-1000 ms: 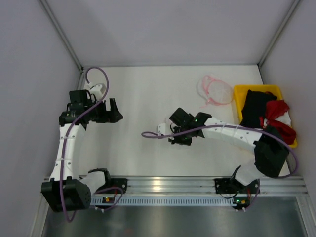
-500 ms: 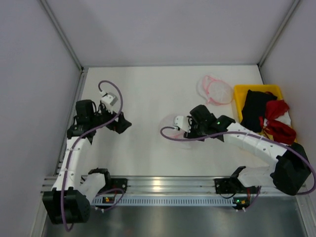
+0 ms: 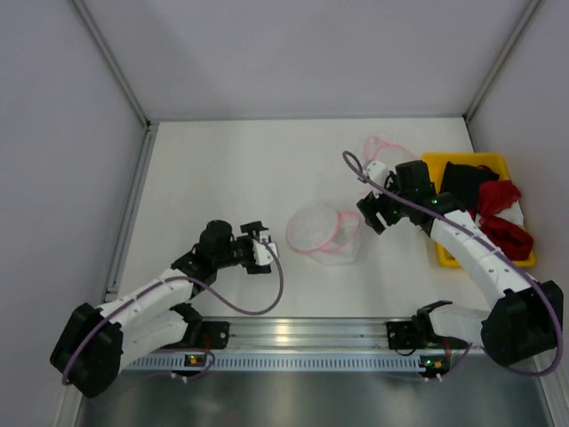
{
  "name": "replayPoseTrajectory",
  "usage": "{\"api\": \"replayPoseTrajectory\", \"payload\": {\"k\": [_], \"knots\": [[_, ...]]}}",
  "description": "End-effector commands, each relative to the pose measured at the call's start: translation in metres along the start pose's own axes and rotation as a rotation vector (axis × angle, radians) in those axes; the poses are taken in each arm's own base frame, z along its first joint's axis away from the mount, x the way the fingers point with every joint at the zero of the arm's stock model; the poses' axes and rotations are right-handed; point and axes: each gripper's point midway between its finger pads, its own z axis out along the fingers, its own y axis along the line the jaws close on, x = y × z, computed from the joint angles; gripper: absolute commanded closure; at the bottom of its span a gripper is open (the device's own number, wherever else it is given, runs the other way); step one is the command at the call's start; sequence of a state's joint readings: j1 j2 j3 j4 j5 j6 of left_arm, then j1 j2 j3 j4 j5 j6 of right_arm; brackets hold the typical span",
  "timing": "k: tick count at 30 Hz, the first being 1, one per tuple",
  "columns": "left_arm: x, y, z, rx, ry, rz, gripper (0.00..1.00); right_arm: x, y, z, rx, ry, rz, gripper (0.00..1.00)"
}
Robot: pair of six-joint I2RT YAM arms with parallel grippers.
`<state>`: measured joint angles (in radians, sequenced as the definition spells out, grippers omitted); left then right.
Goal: Place the bra in the laundry bag and zip it closed
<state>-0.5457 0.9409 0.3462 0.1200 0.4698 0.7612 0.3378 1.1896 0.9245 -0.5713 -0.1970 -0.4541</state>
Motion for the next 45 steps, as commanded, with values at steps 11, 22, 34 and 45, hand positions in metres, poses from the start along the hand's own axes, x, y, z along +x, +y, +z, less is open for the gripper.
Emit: {"api": "replayPoseTrajectory", "payload": {"k": [11,22,34,45], "knots": [[-0.037,-0.019,0.066,-0.104,-0.156,0.376,0.18,-0.013,0.000,-0.010,-0.104,-0.066,0.338,0.08],[-0.025,-0.006,0.101,-0.147,-0.064,0.385,0.31,0.008,-0.006,-0.013,-0.104,-0.023,0.446,0.01],[-0.026,0.000,0.087,-0.137,0.120,0.245,0.96,0.025,-0.013,-0.020,-0.065,0.057,0.431,0.00],[-0.038,0.014,0.039,-0.207,0.496,-0.364,1.00,0.013,-0.029,-0.023,-0.030,0.050,0.422,0.01]]}}
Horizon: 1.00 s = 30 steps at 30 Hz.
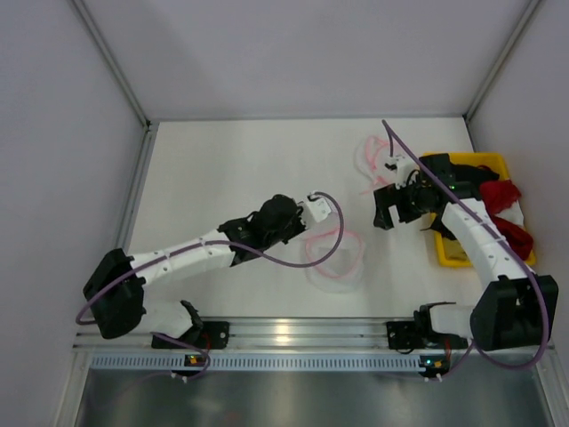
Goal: Place the bra in the laundry bag and zip it closed
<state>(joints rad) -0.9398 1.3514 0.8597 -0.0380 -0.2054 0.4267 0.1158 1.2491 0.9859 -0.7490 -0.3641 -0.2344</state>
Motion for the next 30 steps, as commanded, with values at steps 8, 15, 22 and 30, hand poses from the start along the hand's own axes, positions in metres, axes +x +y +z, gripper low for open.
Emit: {"api": "replayPoseTrajectory", "payload": {"k": [8,15,22,30], "knots": [[0.065,0.025,-0.020,0.047,0.422,-0.690,1.00,-0.038,-0.012,-0.016,0.053,-0.081,-0.036,0.01],[0.084,0.093,-0.015,0.141,0.322,-1.037,1.00,-0.039,-0.013,-0.014,0.053,-0.093,-0.038,0.01],[0.119,0.157,0.010,0.218,0.267,-1.315,1.00,-0.042,-0.014,-0.010,0.043,-0.093,-0.036,0.01],[0.160,0.181,0.024,0.229,0.234,-1.437,1.00,-0.045,-0.011,-0.010,0.033,-0.114,-0.048,0.01]]}}
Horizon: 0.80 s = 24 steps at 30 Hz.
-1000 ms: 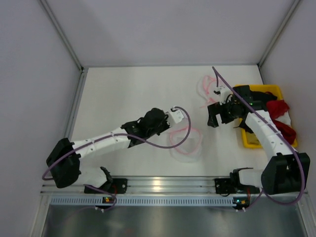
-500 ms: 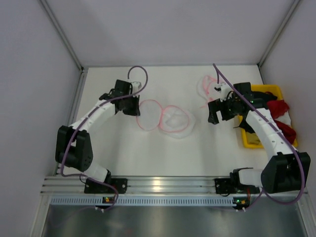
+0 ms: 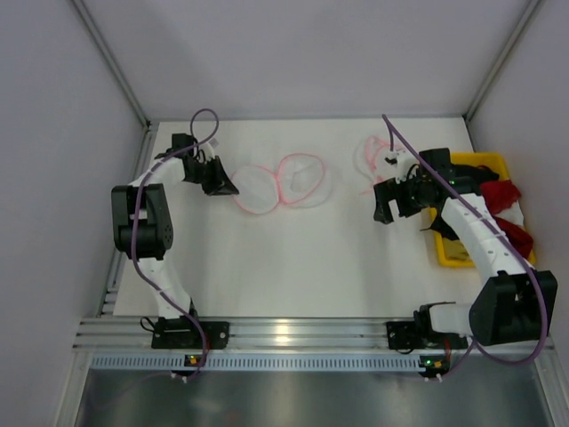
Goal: Place the bra in the laundry bag and zip it closed
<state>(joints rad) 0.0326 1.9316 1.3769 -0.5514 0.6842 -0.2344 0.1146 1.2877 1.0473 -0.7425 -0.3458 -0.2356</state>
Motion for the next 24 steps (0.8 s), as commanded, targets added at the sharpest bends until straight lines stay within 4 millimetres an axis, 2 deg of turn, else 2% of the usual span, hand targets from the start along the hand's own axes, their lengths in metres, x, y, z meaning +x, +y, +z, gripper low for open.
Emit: {"api": "replayPoseTrajectory", "payload": {"k": [1,3,6,7,9,11,12,13,15,16,17,19,20,22,23,24], "knots": [[-0.031,-0.014,-0.007,0.071,-0.071,0.062,0.99,-0.027,-0.005,-0.007,0.009,-0.097,-0.035,0.01],[-0.037,-0.003,-0.001,0.043,-0.073,0.102,0.97,-0.027,-0.004,-0.007,0.005,-0.098,-0.033,0.01],[-0.053,0.005,0.002,0.028,-0.087,0.166,0.92,-0.029,-0.003,-0.008,0.006,-0.103,-0.033,0.00],[-0.052,0.007,0.001,0.018,-0.073,0.165,0.91,-0.030,-0.004,-0.010,0.009,-0.106,-0.033,0.01],[-0.060,0.014,0.001,-0.015,-0.079,0.200,0.84,-0.033,-0.006,-0.014,0.025,-0.117,-0.039,0.00],[-0.064,0.021,-0.002,-0.054,-0.092,0.212,0.72,-0.038,-0.009,-0.019,0.048,-0.138,-0.045,0.01],[-0.069,0.022,-0.009,-0.067,-0.110,0.221,0.60,-0.043,-0.010,-0.025,0.063,-0.163,-0.058,0.00],[-0.074,0.024,-0.015,-0.085,-0.127,0.227,0.54,-0.046,-0.012,-0.030,0.077,-0.177,-0.066,0.01],[-0.090,0.019,-0.038,-0.104,-0.192,0.253,0.30,-0.058,-0.018,-0.045,0.123,-0.213,-0.097,0.00],[-0.098,0.016,-0.049,-0.110,-0.224,0.268,0.25,-0.061,-0.019,-0.051,0.135,-0.217,-0.106,0.01],[-0.108,0.007,-0.068,-0.118,-0.270,0.298,0.10,-0.072,-0.022,-0.063,0.161,-0.239,-0.120,0.01],[-0.124,-0.004,-0.096,-0.132,-0.341,0.376,0.02,-0.076,-0.027,-0.074,0.187,-0.232,-0.133,0.01],[-0.130,-0.018,-0.116,-0.141,-0.387,0.425,0.02,-0.088,-0.031,-0.088,0.220,-0.256,-0.149,0.01],[-0.127,-0.031,-0.132,-0.141,-0.413,0.504,0.02,-0.096,-0.033,-0.098,0.236,-0.254,-0.148,0.01],[-0.125,-0.046,-0.147,-0.139,-0.444,0.546,0.02,-0.104,-0.031,-0.110,0.241,-0.256,-0.147,0.01],[-0.123,-0.049,-0.153,-0.147,-0.452,0.579,0.02,-0.105,-0.033,-0.109,0.239,-0.229,-0.138,0.01]]}}
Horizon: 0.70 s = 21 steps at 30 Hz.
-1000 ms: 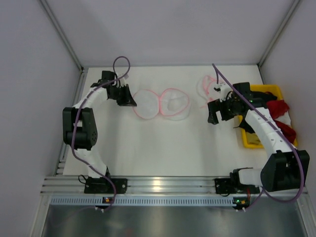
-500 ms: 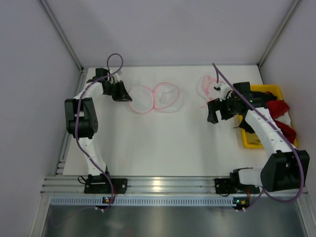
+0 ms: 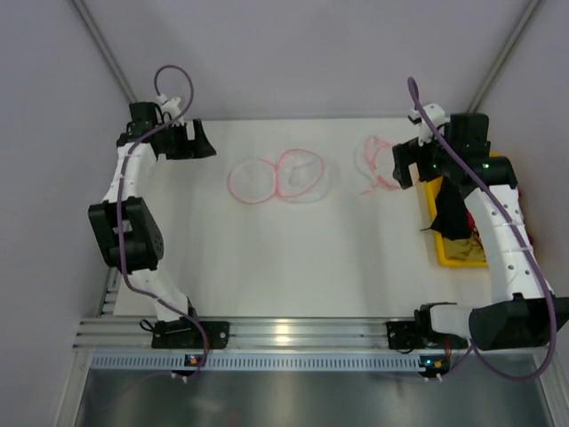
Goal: Place the bra in the laundry bag and zip it closed
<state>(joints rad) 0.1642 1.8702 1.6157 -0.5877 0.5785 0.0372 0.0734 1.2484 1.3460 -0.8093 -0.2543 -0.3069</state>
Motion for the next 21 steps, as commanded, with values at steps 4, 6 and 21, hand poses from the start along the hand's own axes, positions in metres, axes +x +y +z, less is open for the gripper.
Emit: {"api": "replayPoseTrajectory", "payload": {"k": [4,6,21], "knots": [[-0.036,-0.061,-0.081,0.040,-0.152,0.279,0.02,-0.019,-0.033,-0.028,0.144,0.068,-0.032,0.01],[-0.021,-0.072,-0.087,0.042,-0.135,0.300,0.02,-0.007,-0.047,-0.027,0.200,0.134,-0.030,0.01],[0.046,-0.176,-0.074,0.019,-0.021,0.547,0.02,0.100,-0.145,0.016,0.275,0.303,0.364,0.31]]}}
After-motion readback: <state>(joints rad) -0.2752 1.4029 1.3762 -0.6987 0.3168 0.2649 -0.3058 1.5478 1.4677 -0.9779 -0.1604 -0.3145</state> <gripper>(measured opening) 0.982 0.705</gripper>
